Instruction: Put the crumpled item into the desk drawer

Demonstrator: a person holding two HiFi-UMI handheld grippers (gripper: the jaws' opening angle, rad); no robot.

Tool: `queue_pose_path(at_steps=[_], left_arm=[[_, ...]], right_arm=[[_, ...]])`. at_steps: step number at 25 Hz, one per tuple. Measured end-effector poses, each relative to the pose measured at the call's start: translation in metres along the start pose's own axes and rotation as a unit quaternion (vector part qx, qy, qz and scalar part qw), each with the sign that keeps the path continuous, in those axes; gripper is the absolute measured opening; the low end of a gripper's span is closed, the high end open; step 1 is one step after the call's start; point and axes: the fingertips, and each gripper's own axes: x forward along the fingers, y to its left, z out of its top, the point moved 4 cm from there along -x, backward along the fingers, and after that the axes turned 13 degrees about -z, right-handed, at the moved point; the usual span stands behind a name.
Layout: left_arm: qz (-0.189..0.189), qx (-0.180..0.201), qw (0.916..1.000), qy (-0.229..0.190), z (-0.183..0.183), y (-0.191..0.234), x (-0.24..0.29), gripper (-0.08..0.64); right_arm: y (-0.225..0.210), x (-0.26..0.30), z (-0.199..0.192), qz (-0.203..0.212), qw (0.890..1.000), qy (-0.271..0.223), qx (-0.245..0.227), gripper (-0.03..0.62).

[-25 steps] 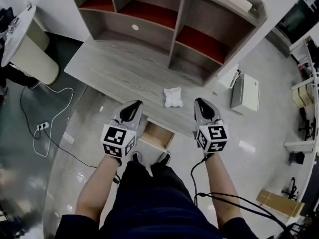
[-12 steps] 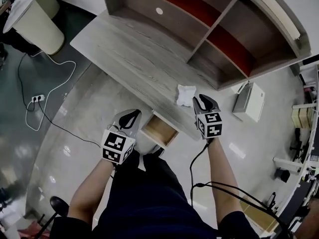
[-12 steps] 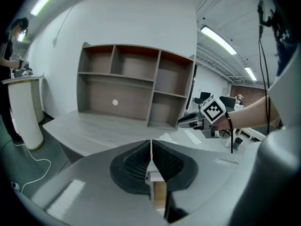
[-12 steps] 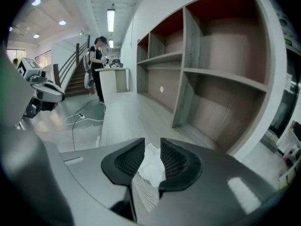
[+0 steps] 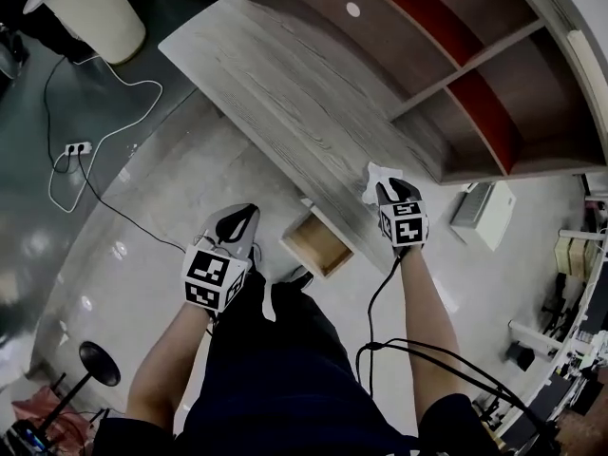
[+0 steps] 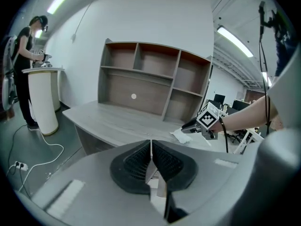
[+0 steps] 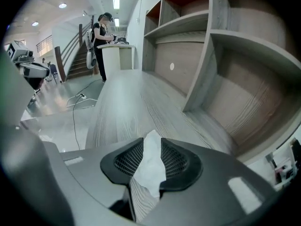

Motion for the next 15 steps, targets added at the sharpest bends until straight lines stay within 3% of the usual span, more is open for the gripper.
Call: queue_pose_path(at_steps=[15], left_arm=[[0.0, -0.014, 0.9999, 0.006, -0.005, 0.013, 0.002, 0.014]], right_arm=[[0.009, 0.028, -0.026, -0.002, 0.998, 0.066, -0.014, 0.13]])
